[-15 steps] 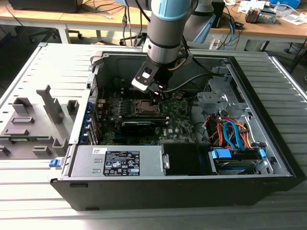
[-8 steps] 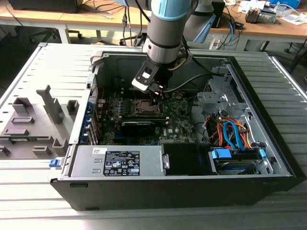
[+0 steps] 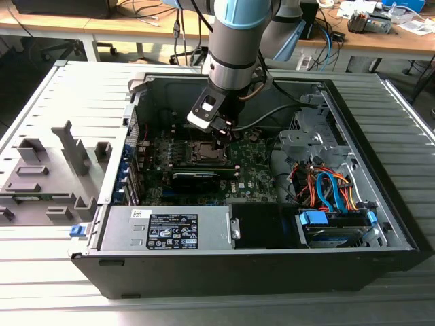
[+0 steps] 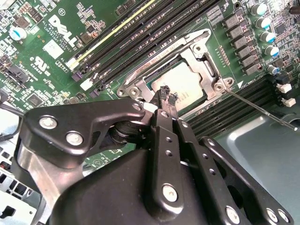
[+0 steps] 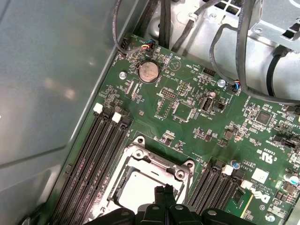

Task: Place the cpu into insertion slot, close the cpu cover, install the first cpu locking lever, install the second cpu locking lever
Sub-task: 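Install the first cpu locking lever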

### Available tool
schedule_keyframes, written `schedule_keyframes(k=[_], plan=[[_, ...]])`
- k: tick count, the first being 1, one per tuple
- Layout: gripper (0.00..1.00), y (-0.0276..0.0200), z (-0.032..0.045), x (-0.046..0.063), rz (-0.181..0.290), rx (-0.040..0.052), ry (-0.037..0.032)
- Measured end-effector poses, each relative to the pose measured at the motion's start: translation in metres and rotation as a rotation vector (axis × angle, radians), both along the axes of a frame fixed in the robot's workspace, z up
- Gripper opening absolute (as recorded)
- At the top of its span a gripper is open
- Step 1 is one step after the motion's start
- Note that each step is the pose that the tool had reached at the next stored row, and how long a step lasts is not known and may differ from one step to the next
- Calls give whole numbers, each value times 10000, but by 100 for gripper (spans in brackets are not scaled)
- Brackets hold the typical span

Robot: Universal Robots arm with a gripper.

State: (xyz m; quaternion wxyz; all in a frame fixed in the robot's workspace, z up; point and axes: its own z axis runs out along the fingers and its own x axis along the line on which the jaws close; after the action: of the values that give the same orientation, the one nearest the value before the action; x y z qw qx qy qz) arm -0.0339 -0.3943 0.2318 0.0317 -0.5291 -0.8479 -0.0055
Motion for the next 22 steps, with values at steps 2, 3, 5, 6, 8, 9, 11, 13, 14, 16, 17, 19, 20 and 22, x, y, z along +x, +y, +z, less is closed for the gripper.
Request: schedule_keyframes(k=[2, 3, 5, 6, 8, 9, 11, 13, 14, 16, 17, 19, 20, 22], plan=[[11, 0, 0, 0, 21, 0, 0], [11, 0, 0, 0, 30, 0, 0], [11, 0, 0, 0, 53, 0, 0], [11, 0, 0, 0, 62, 0, -1], [11, 0, 0, 0, 81, 0, 0], [11, 0, 0, 0, 98, 0, 0], [11, 0, 0, 0, 116, 0, 0], [11, 0, 0, 0, 133, 0, 0], [11, 0, 0, 0, 146, 0, 0], [11, 0, 0, 0, 164, 1, 0], [11, 0, 0, 0, 180, 0, -1], [11, 0, 0, 0, 198, 0, 0], [11, 0, 0, 0, 208, 0, 0], [11, 0, 0, 0, 227, 0, 0]])
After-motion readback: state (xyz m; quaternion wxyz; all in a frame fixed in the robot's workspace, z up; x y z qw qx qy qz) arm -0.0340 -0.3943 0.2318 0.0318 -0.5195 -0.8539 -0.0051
